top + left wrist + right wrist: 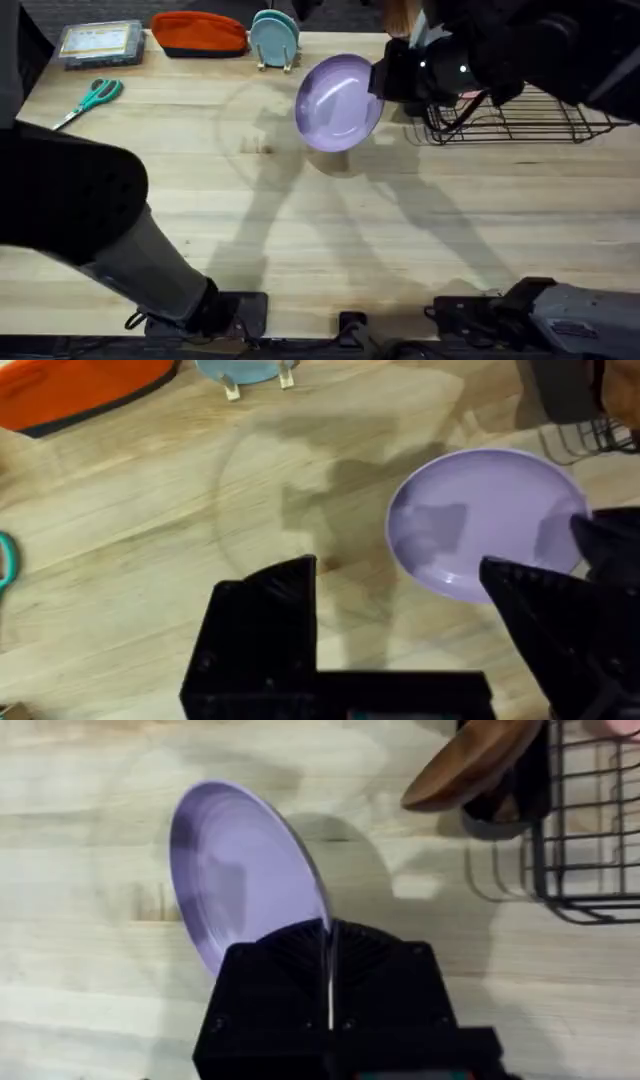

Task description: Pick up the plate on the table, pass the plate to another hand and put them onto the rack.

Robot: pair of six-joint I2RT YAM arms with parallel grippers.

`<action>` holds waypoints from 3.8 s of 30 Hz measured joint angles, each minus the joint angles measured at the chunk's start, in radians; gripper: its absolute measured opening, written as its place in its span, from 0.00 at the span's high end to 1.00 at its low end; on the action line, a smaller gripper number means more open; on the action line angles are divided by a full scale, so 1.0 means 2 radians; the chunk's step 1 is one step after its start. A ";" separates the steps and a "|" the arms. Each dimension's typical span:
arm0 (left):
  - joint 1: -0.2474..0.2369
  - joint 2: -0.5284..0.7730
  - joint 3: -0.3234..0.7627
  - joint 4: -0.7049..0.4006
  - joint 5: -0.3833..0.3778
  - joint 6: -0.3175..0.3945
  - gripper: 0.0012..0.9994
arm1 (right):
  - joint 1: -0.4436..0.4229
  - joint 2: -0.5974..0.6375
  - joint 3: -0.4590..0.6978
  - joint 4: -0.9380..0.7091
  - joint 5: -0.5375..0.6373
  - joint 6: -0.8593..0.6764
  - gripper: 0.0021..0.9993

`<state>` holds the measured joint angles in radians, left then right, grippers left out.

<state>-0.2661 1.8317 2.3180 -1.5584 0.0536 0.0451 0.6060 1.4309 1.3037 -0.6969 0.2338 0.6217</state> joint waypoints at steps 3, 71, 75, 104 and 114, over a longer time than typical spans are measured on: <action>0.000 0.000 0.000 -0.029 -0.005 0.022 0.00 | 0.000 0.000 0.000 0.000 0.022 -0.005 0.97; -0.065 -0.257 -0.488 0.332 0.235 0.081 0.00 | -0.163 -0.301 -0.001 0.060 0.214 -0.335 0.97; -0.078 -0.257 -0.488 0.348 0.238 0.081 0.00 | -0.192 -0.307 -0.001 0.083 0.216 -0.383 0.97; -0.078 -0.257 -0.488 0.353 0.237 0.081 0.00 | -0.336 -0.082 -0.001 0.143 -0.041 -1.059 0.97; -0.078 -0.257 -0.488 0.353 0.237 0.081 0.00 | -0.447 -0.038 -0.002 0.169 -0.240 -1.065 0.97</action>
<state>-0.4221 1.3174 1.3426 -0.8524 0.5278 0.2077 -0.2888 1.3552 1.3003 -0.3589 -0.2467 -1.5075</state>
